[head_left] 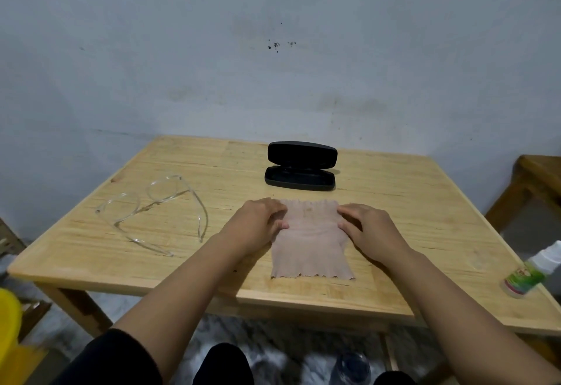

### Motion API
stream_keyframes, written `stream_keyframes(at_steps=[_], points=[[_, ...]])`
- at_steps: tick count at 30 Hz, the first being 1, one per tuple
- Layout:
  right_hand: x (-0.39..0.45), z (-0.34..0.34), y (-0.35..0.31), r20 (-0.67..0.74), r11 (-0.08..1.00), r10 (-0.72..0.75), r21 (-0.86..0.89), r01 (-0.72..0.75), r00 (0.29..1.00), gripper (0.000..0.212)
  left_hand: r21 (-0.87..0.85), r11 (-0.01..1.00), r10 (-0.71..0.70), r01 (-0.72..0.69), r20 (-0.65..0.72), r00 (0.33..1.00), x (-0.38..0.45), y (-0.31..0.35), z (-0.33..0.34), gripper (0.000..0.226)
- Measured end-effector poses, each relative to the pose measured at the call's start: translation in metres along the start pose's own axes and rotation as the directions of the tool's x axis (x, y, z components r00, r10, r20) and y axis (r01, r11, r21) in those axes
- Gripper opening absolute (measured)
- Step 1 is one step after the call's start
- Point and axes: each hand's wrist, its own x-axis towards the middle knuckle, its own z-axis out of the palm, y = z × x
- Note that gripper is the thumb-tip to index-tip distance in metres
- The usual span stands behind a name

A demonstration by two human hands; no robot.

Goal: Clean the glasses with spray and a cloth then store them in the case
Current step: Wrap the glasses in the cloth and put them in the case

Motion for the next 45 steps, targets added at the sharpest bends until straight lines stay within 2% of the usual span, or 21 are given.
stream_keyframes(at_steps=[5, 11, 17, 20, 24, 29, 34, 37, 40, 45], points=[[-0.023, -0.005, -0.006, -0.038, 0.999, -0.018, 0.042, 0.019, 0.999, 0.04, 0.004, 1.0, 0.018, -0.017, -0.058, 0.998, -0.028, 0.009, -0.003, 0.051], [-0.053, -0.009, -0.009, 0.123, 0.999, -0.049, 0.019, 0.047, 0.991, 0.045, 0.055, 0.998, 0.035, -0.043, 0.14, 0.99, -0.051, 0.006, -0.007, 0.058], [-0.06, -0.011, -0.009, 0.141, 0.999, -0.048, -0.013, 0.05, 0.989, 0.044, 0.047, 0.999, 0.015, -0.022, 0.155, 0.988, -0.053, -0.001, -0.006, 0.061], [-0.053, -0.01, -0.02, 0.065, 0.998, -0.056, -0.009, 0.057, 0.996, 0.039, -0.013, 1.0, 0.015, -0.014, 0.085, 0.996, -0.057, -0.001, -0.011, 0.044], [-0.028, -0.007, -0.052, -0.07, 0.994, -0.041, 0.102, 0.048, 0.997, 0.028, -0.035, 0.999, -0.007, 0.005, -0.083, 0.996, -0.066, -0.01, -0.035, 0.028], [0.019, 0.006, -0.098, -0.031, 0.961, -0.209, 0.179, 0.211, 0.977, 0.024, -0.009, 0.999, -0.045, 0.044, -0.273, 0.961, -0.088, -0.055, -0.076, 0.022], [0.056, 0.046, -0.147, 0.012, 0.905, -0.341, 0.274, 0.325, 0.94, 0.026, 0.032, 0.988, -0.117, 0.149, -0.461, 0.88, -0.124, -0.116, -0.102, 0.024], [0.072, 0.071, -0.165, 0.026, 0.882, -0.377, 0.315, 0.35, 0.926, 0.031, 0.029, 0.977, -0.172, 0.213, -0.482, 0.859, -0.138, -0.147, -0.103, 0.028], [0.082, 0.09, -0.178, 0.028, 0.876, -0.4, 0.306, 0.374, 0.916, 0.038, 0.043, 0.977, -0.166, 0.208, -0.455, 0.875, -0.144, -0.163, -0.1, 0.027], [0.091, 0.105, -0.187, 0.007, 0.843, -0.462, 0.311, 0.438, 0.887, 0.03, 0.039, 0.981, -0.149, 0.193, -0.494, 0.856, -0.138, -0.172, -0.094, 0.017]])
